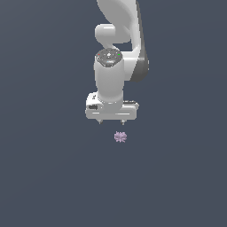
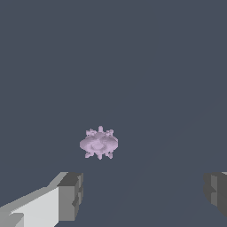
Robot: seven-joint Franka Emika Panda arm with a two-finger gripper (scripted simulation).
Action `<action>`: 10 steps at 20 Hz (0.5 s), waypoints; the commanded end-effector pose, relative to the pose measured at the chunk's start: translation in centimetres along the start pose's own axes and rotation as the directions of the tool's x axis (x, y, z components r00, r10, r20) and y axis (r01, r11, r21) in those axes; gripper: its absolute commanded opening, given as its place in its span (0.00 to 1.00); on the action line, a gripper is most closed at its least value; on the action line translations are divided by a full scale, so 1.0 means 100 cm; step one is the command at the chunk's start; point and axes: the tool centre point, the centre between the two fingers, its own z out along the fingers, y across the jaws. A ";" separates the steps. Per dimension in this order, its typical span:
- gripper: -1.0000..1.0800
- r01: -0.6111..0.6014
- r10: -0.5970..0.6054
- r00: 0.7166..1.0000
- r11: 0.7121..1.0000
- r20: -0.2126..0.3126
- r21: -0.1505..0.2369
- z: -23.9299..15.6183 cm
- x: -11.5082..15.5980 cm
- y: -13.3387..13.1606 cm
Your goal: Pick up the object and move it to a goal position.
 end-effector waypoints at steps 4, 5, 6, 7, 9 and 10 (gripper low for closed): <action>0.96 0.050 -0.050 0.999 0.999 0.002 -0.002 0.003 0.000 -0.001; 0.96 0.064 -0.064 0.998 0.998 0.003 -0.003 0.004 0.000 -0.001; 0.96 0.079 -0.079 0.997 0.997 0.004 -0.004 0.005 0.000 -0.002; 0.96 0.096 -0.096 0.995 0.995 0.004 -0.004 0.006 0.000 -0.002; 0.96 0.133 -0.133 0.991 0.991 0.006 -0.006 0.009 0.000 -0.003; 0.96 0.154 -0.154 0.988 0.988 0.007 -0.006 0.010 0.000 -0.003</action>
